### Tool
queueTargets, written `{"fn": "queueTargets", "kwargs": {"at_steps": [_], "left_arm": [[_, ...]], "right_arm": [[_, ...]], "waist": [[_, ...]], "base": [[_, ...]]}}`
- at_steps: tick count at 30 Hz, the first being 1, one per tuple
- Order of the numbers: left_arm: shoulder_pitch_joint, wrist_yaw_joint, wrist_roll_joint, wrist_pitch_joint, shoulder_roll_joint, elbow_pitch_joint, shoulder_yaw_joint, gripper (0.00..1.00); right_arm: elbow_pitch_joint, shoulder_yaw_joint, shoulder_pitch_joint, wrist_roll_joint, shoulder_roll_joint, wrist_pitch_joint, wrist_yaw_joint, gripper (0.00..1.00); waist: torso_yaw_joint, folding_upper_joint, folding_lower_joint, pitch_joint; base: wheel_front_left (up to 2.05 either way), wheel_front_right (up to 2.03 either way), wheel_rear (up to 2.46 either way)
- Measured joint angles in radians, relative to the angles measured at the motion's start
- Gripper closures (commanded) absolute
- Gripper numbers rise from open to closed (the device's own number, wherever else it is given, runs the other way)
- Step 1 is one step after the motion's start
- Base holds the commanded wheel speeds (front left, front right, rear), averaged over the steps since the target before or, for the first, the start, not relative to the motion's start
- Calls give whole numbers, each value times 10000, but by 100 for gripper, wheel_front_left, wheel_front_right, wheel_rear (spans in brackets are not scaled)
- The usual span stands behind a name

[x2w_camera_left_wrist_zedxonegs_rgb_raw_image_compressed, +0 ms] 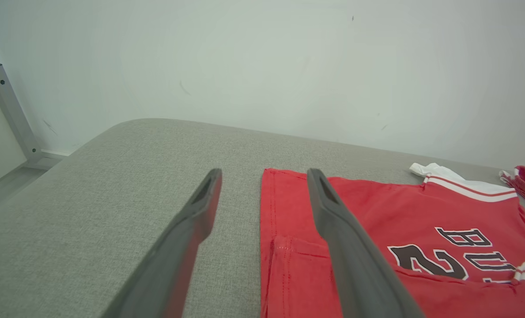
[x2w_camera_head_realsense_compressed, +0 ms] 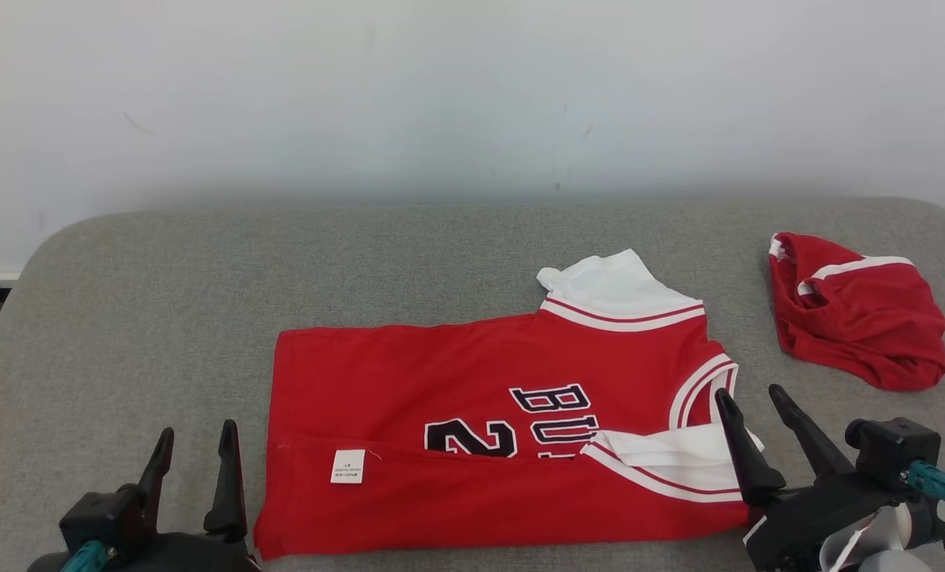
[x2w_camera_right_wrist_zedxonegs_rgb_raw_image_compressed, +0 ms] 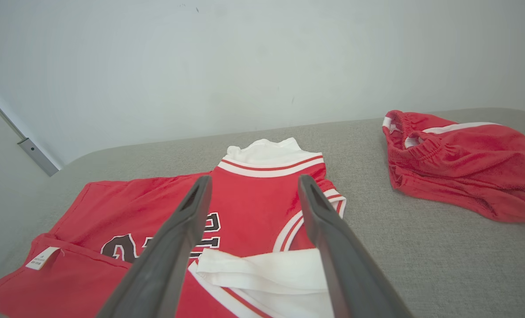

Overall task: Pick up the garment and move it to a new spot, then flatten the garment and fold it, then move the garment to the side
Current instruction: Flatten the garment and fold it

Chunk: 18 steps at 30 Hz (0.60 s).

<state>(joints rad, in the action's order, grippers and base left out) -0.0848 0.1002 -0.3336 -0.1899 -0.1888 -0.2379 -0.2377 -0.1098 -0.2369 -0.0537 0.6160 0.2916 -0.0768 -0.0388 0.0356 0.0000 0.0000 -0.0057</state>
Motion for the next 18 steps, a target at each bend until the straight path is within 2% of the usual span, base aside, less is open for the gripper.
{"fn": "queueTargets", "kwargs": {"at_steps": [3, 18], "left_arm": [[75, 54, 77, -52, 52, 119, 33, 0], [367, 142, 244, -98, 236, 224, 186, 0]], "right_arm": [[-46, 65, 48, -128, 56, -184, -138, 0], [-232, 182, 67, -355, 73, -685, -316, 0]], "waist": [[18, 0, 0, 48], [0, 0, 0, 228]], "base": [[0, 0, 0], [0, 0, 0]]}}
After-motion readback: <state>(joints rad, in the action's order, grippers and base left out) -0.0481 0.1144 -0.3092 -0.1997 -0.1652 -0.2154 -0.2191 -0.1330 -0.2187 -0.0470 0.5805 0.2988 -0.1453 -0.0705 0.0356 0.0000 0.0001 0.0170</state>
